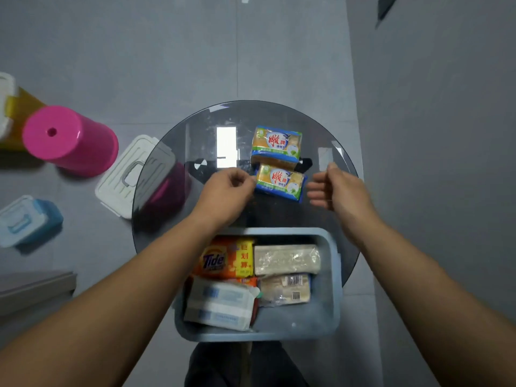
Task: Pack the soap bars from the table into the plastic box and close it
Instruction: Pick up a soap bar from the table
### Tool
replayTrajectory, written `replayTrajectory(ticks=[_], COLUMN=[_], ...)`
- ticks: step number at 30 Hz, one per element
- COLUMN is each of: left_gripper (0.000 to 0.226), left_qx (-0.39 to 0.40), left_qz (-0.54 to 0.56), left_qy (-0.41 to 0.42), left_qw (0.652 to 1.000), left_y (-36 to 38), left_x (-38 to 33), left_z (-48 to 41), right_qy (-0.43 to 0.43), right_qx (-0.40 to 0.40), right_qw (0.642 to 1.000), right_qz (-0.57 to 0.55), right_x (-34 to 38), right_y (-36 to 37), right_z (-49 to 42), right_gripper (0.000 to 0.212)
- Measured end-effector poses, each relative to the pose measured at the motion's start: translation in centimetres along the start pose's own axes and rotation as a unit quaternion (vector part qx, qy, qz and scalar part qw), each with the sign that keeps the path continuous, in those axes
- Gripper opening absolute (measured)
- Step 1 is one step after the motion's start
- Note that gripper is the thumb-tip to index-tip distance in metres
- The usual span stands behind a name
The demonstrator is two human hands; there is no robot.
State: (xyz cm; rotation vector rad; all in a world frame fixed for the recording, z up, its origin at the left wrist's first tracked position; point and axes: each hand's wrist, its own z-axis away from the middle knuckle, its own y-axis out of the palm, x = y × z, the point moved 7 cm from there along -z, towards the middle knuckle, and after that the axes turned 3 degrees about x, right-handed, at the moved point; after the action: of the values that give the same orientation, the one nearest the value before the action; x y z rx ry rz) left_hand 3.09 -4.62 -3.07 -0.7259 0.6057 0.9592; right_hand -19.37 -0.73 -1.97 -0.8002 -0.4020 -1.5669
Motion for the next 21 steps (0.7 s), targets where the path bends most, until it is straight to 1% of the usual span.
replayTrajectory(ticks=[2,4,7,9,11,15,18,20,21], left_gripper=[0.018,0.029,0.026,0.03,0.034,0.026,0.029,0.028,0.031], left_qx=[0.027,0.062,0.099,0.117,0.122,0.129,0.127,0.104,0.091], left_qz=[-0.006,-0.023,-0.034,-0.047,-0.032,-0.014,-0.034,-0.058,-0.065], left_qy=[-0.031,-0.072,-0.074,-0.066,-0.072,-0.09,-0.063,-0.02,0.004], left_qw=[0.999,0.995,0.992,0.99,0.989,0.988,0.989,0.993,0.994], left_y=[0.5,1.6,3.1,4.0,4.5,4.7,4.1,3.3,2.8], left_x=[0.7,1.9,2.2,2.4,2.4,1.9,0.6,-0.9,-1.7], left_z=[-3.1,-5.3,-7.3,-8.1,-8.4,-7.6,-5.8,-4.3,-3.4], right_qy=[0.013,0.05,0.092,0.093,0.083,0.092,0.081,0.052,0.035], right_qx=[-0.01,-0.003,0.026,0.029,0.029,0.036,0.027,0.013,0.002], right_qw=[0.999,0.996,0.994,0.994,0.995,0.995,0.996,0.999,0.999], right_qz=[0.048,0.072,0.055,0.055,0.038,0.017,0.021,0.008,-0.004], right_x=[-0.2,-1.3,-3.0,-3.4,-3.4,-3.5,-2.9,-1.9,-1.4], right_y=[0.9,2.2,4.0,4.5,4.8,4.4,3.7,2.9,2.4], right_z=[-2.7,-5.1,-7.4,-8.0,-8.2,-7.4,-5.6,-3.8,-2.8], right_gripper=[0.036,0.037,0.038,0.036,0.032,0.039,0.04,0.039,0.038])
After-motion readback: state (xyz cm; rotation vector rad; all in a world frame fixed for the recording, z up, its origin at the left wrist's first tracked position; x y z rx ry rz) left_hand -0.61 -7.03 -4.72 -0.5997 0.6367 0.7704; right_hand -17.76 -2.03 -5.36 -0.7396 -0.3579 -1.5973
